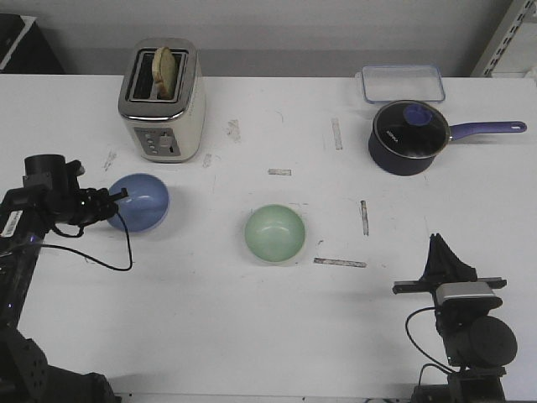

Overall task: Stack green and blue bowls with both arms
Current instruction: 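Carry the blue bowl over and lower it into the green bowl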

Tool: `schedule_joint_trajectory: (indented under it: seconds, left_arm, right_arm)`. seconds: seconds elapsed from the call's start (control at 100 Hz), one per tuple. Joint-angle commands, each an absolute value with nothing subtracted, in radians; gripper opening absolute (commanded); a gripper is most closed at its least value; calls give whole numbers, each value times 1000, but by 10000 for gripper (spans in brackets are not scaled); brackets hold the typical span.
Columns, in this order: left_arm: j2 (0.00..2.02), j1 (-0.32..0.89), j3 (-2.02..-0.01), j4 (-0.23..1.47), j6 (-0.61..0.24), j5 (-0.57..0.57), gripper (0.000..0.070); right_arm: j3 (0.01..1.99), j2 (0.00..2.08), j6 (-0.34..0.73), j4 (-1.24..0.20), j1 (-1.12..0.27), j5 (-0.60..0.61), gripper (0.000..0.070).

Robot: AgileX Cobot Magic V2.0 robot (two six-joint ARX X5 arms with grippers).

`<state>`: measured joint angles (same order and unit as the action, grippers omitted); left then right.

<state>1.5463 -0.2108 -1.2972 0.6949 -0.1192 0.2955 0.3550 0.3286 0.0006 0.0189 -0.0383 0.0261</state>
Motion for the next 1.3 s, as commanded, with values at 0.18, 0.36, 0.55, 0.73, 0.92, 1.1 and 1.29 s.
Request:
schedule_joint_trajectory:
  seconds: [0.18, 0.36, 0.55, 0.73, 0.92, 1.1, 1.29]
  left_arm:
    - [1568, -32, -1421, 685, -178, 305, 1]
    - [1580, 155, -1433, 590, -221, 305, 1]
    - [1605, 336, -1433, 470, -241, 305, 1]
    - [1657, 441, -1433, 413, -241, 305, 1]
    - [1729, 487, -1433, 423, -226, 305, 1]
    - [1752, 500, -1433, 434, -226, 305, 2]
    - [1752, 503, -1433, 458, -226, 305, 3]
  right_arm:
    - [360, 327, 10, 30, -40, 26, 13]
    - [360, 327, 10, 30, -40, 26, 13]
    - [360, 327, 10, 30, -40, 26, 13]
    - [360, 327, 10, 30, -40, 26, 13]
    - [360, 327, 10, 30, -40, 26, 13]
    - [360, 327, 10, 30, -40, 26, 13]
    - [360, 327, 10, 30, -40, 26, 13]
